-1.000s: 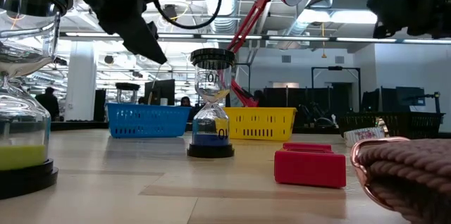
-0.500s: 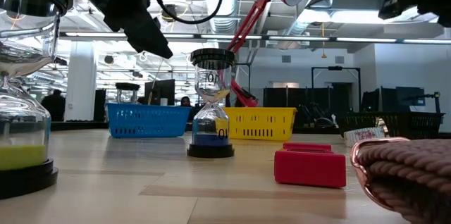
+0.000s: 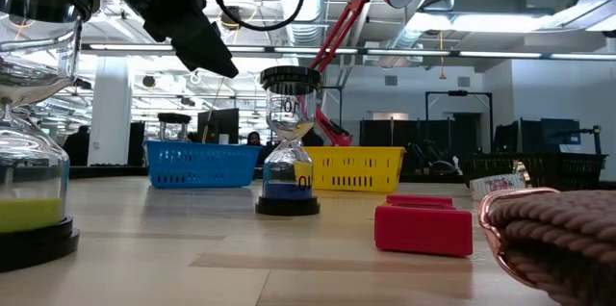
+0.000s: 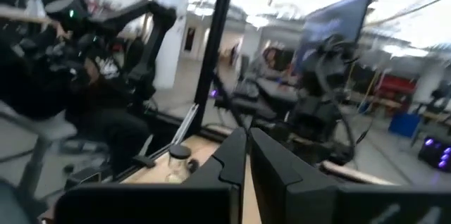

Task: Pick & Place Office items
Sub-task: Put the brown wrist watch into the black bin

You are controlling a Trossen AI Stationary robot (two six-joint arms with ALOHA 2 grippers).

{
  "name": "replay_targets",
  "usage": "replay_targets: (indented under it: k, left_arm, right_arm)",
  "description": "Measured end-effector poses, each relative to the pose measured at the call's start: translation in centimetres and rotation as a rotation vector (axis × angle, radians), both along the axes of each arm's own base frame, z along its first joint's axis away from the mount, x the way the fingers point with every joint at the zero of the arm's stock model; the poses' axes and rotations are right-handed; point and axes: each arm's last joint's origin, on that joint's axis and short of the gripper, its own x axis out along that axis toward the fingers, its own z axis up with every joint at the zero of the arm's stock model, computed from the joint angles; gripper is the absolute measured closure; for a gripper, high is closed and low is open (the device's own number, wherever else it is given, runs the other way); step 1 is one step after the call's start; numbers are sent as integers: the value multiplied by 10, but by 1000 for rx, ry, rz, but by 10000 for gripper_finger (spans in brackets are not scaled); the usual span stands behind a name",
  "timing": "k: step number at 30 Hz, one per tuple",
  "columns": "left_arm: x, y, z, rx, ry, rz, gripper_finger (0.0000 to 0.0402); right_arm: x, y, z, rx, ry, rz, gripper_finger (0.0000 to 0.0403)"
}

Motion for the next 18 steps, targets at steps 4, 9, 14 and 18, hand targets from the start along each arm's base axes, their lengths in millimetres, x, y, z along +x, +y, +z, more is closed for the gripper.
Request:
replay_targets:
  k: [4,9,14,18]
  left_arm:
    - [0,0,0,0,-3,0,238]
    - [1,0,1,-2,-8,0,238]
    - [1,0,1,-3,-14,0,238]
    - [1,0,1,-3,-17,0,238]
  right_arm:
    - [37,19,10,-51,113,21,390]
    - [81,49,10,-258,240,65,390]
    - [119,77,6,-412,442,119,388]
    - [143,91,8,-428,673,119,369]
